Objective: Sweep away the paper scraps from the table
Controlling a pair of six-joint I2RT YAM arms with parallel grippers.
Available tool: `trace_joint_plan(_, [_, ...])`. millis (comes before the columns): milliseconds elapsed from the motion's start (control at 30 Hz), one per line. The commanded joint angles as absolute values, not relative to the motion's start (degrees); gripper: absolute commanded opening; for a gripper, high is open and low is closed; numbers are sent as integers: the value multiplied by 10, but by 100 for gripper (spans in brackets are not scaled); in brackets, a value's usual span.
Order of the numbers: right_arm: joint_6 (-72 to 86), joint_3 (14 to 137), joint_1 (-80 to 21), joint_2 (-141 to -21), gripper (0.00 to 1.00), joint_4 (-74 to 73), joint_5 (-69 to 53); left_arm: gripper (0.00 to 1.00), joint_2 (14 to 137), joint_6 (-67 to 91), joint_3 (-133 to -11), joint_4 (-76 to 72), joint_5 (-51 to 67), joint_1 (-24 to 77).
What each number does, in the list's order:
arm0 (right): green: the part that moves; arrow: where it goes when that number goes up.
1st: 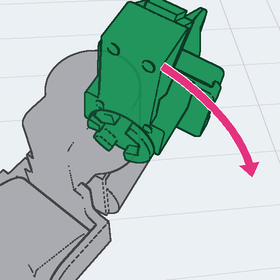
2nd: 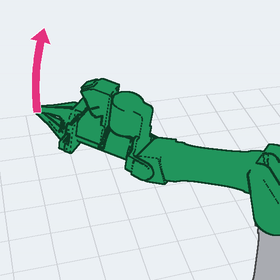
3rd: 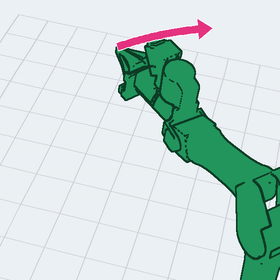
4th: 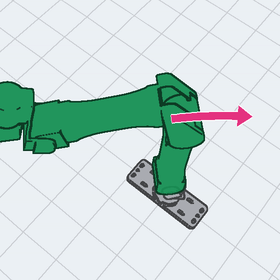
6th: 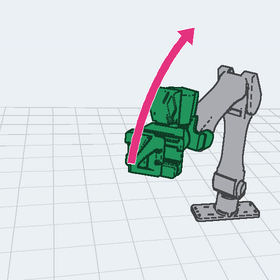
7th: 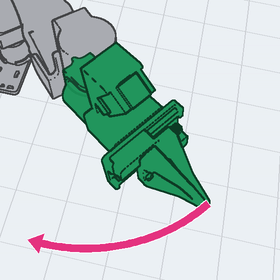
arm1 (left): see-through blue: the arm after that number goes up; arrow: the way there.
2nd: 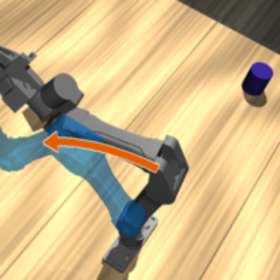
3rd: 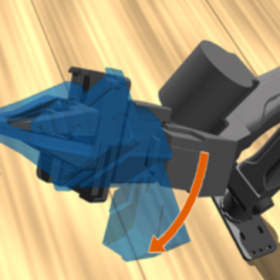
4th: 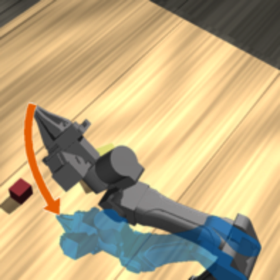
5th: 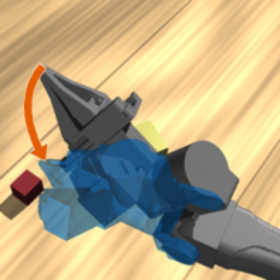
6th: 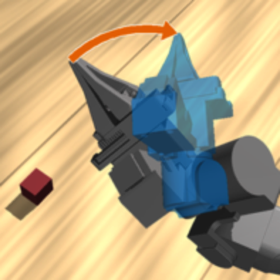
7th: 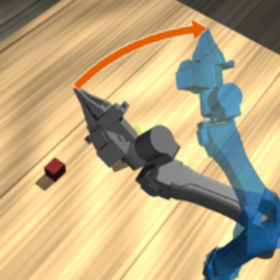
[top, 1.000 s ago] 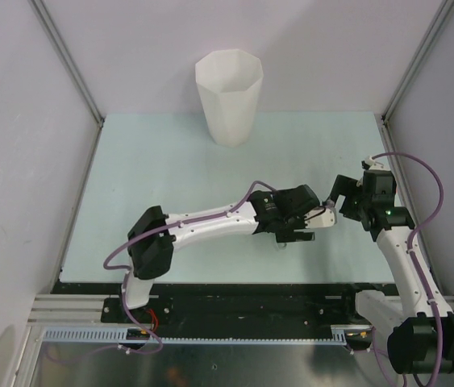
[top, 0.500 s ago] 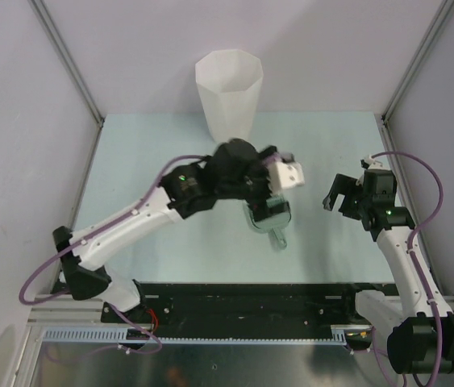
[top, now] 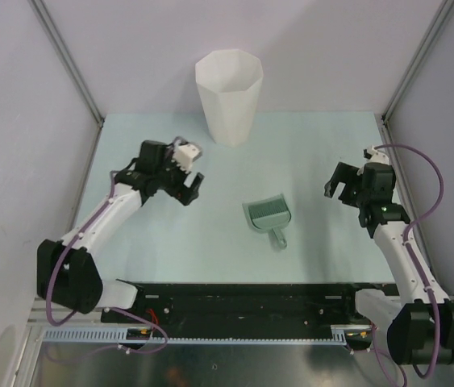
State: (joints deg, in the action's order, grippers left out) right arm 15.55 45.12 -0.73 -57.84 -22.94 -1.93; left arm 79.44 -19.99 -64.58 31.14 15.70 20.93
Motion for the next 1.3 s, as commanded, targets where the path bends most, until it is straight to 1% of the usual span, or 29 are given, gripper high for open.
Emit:
trace_joint_plan(0, [153, 418, -5, -594, 100, -73, 60, 100, 721, -195, -560, 192, 185, 106])
trace_joint_plan(33, [153, 409, -5, -599, 100, -48, 70, 100, 705, -179, -536, 132, 187, 82])
trace_joint_plan(67, [152, 398, -5, -603, 100, 15, 86, 100, 698, -169, -489, 100, 190, 35])
trace_joint_plan(100, [152, 367, -5, -611, 100, 47, 96, 100, 691, -137, -463, 62, 190, 10])
trace_joint_plan(133, [153, 352, -5, -613, 100, 114, 106, 100, 678, -122, -407, -24, 196, -43])
trace_joint_plan(200, [150, 295, -6, -624, 100, 187, 141, 100, 666, -84, -348, -115, 217, -79])
trace_joint_plan(233, [138, 272, -7, -634, 100, 265, 149, 100, 656, -77, -295, -197, 215, -98])
trace_joint_plan(300, [119, 209, -11, -649, 100, 348, 171, 100, 650, -55, -253, -263, 187, -103])
trace_joint_plan(333, [87, 192, -13, -669, 100, 424, 173, 100, 650, -48, -228, -298, 189, -107])
trace_joint_plan(367, [66, 177, -16, -677, 100, 456, 174, 100, 650, -41, -213, -320, 186, -106])
trace_joint_plan(467, [39, 121, -33, -706, 100, 539, 209, 100, 662, -10, -129, -485, 163, -108])
trace_joint_plan(533, [39, 84, -36, -709, 100, 618, 213, 100, 647, -8, -116, -506, 143, -110])
trace_joint_plan(567, [26, 73, -33, -726, 100, 650, 160, 100, 648, -10, -115, -513, 148, -108])
trace_joint_plan(633, [14, 65, -40, -760, 100, 713, 146, 100, 650, -4, -113, -517, 152, -109])
trace_joint_plan(733, [-16, 80, -46, -852, 100, 773, 103, 100, 661, 38, -83, -599, 180, -107])
trace_joint_plan(767, [-23, 91, -63, -860, 100, 768, 124, 100, 671, 43, -66, -638, 170, -99])
trace_joint_plan(800, [-21, 93, -67, -835, 100, 740, 137, 100, 714, 39, -46, -755, 161, -90])
trace_joint_plan(833, [-20, 94, -65, -831, 100, 712, 134, 100, 740, 27, -15, -818, 161, -63])
trace_joint_plan(867, [-23, 91, -64, -835, 100, 727, 124, 100, 756, 8, -8, -843, 138, -44])
trace_joint_plan(933, [-25, 91, -67, -846, 100, 741, 129, 100, 777, -20, -25, -841, 113, -19])
trace_joint_plan(1000, [-18, 103, -62, -838, 100, 709, 133, 100, 766, -20, -48, -757, 98, -17])
trace_joint_plan(1067, [-17, 105, -61, -843, 100, 708, 131, 100, 773, -18, -76, -733, 98, -17])
trace_joint_plan(1267, [-15, 109, -59, -843, 100, 701, 131, 100, 767, -18, -76, -726, 96, -15])
